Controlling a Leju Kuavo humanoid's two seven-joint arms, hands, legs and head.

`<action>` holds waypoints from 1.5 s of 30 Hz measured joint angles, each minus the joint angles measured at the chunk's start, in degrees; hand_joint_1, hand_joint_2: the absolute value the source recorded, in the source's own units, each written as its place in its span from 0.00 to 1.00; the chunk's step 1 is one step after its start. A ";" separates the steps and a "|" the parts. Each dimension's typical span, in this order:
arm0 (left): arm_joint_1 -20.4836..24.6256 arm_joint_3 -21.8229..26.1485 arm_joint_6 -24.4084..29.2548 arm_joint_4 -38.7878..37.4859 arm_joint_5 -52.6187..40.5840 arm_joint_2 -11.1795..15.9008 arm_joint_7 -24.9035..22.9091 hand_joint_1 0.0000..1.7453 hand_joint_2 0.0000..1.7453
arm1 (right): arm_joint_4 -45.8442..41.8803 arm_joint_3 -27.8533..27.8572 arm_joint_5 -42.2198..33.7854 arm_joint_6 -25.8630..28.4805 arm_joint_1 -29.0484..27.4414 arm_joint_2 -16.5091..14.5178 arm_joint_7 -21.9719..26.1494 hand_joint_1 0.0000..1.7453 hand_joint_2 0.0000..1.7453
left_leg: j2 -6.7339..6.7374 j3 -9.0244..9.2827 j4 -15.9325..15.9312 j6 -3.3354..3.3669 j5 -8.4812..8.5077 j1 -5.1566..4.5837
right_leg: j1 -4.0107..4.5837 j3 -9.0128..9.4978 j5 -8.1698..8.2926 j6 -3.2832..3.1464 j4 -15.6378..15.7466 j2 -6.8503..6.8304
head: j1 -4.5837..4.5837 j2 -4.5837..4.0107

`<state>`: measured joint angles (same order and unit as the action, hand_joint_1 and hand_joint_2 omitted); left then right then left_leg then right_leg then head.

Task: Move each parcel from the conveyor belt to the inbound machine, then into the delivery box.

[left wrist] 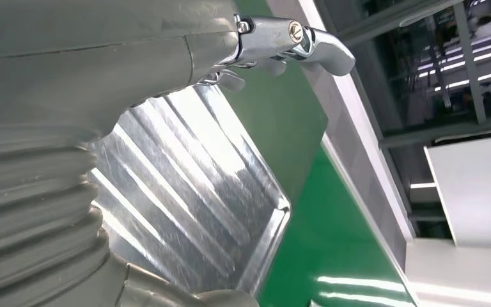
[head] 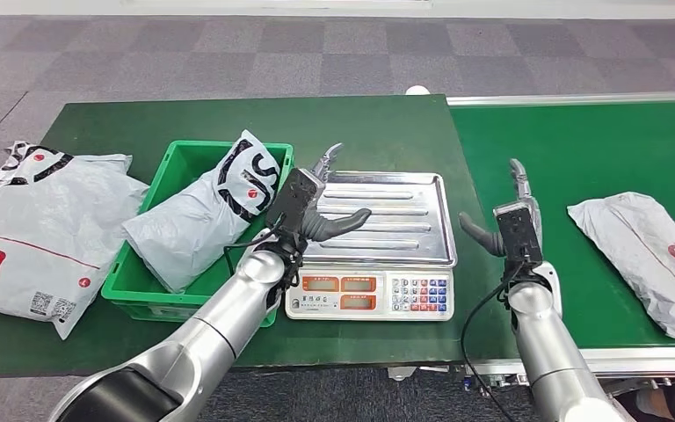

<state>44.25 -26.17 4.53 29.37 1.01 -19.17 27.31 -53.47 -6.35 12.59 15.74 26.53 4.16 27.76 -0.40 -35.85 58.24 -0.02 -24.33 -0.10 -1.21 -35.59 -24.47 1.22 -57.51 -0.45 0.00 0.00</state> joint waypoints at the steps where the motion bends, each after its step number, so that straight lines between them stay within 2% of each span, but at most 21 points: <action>1: 0.01 0.01 -0.85 -0.03 0.66 -0.25 -0.29 0.00 1.00 | 1.14 0.49 0.39 0.90 0.60 0.26 0.38 0.00 1.00 | -0.02 0.00 0.00 0.00 0.00 0.00 | 0.00 0.01 0.00 0.00 0.00 -0.02 | 0.00 0.00; 7: 0.12 0.01 -2.83 -0.04 3.30 -1.05 -1.05 0.00 1.00 | 5.46 3.01 0.84 2.18 2.07 1.52 1.88 0.00 1.00 | 0.01 -0.01 0.00 0.00 -0.03 -0.01 | -0.01 0.00 0.00 0.00 0.00 0.04 | 0.00 0.00; 20: 0.14 0.01 -3.04 -0.04 3.54 -1.42 -1.10 0.00 1.00 | 7.87 3.85 1.10 2.40 2.55 1.86 2.22 0.00 1.00 | 0.01 -0.01 0.00 0.01 -0.03 0.00 | 0.00 -0.01 -0.01 0.00 0.00 0.03 | 0.00 0.00; 24: 0.21 -0.01 -3.10 -0.04 3.82 -1.47 -1.26 0.00 1.00 | 8.09 4.50 1.51 5.06 2.36 2.13 1.90 0.00 1.00 | -0.01 0.00 0.01 0.01 -0.03 -0.01 | -0.01 -0.01 -0.01 0.00 0.01 0.02 | 0.00 0.00; 30: 0.43 -1.74 -3.18 -0.02 5.05 -1.55 -2.02 0.00 1.00 | 7.02 7.53 4.97 10.30 -1.42 5.02 -0.70 0.00 1.00 | -0.06 -0.02 0.02 0.07 -0.09 -0.06 | -0.05 0.00 -0.03 0.02 0.04 -0.04 | 0.00 0.00; 34: 0.44 -3.77 -4.16 0.24 5.78 -1.55 -2.46 0.00 1.00 | 6.50 11.11 8.11 14.54 -4.17 8.66 -3.31 0.00 1.00 | -0.07 -0.02 0.02 0.18 -0.19 -0.11 | -0.11 0.01 -0.11 0.14 0.05 -0.07 | -0.01 0.00; 36: 0.44 -4.72 -4.37 0.31 6.37 -1.55 -2.84 0.00 1.00 | 6.65 12.86 10.17 16.87 -5.56 10.64 -4.69 0.00 1.00 | -0.09 -0.02 0.02 0.19 -0.21 -0.12 | -0.12 0.04 -0.13 0.16 0.06 -0.09 | -0.01 0.00; 38: 0.45 -5.18 -4.41 0.21 6.74 -1.55 -2.92 0.00 1.00 | 7.40 14.08 14.44 19.42 -6.76 12.31 -8.05 0.00 1.00 | -0.08 -0.02 0.02 0.19 -0.23 -0.14 | -0.14 0.03 -0.13 0.16 0.06 -0.07 | 0.00 0.00; 41: 0.47 -5.26 -4.78 0.08 5.84 -1.55 -2.72 0.00 1.00 | 10.47 15.35 23.71 22.79 -7.44 14.58 -13.08 0.00 1.00 | -0.04 -0.02 0.02 0.20 -0.24 -0.18 | -0.17 0.02 -0.12 0.16 0.05 -0.04 | 0.00 0.00; 45: 0.49 -5.26 -4.98 0.10 3.61 -1.52 -2.96 0.00 1.00 | 14.38 18.72 36.64 24.03 -7.12 16.24 -16.95 0.00 1.00 | -0.01 -0.02 0.01 0.23 -0.27 -0.18 | -0.17 0.02 -0.13 0.16 0.05 -0.02 | 0.00 0.00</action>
<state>44.74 -31.43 -0.45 29.47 4.62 -20.69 24.35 -39.09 12.37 49.24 39.77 19.41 20.40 10.81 -0.41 -35.87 58.25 0.21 -24.60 -0.28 -1.38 -35.57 -24.59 1.38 -57.46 -0.47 0.00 0.00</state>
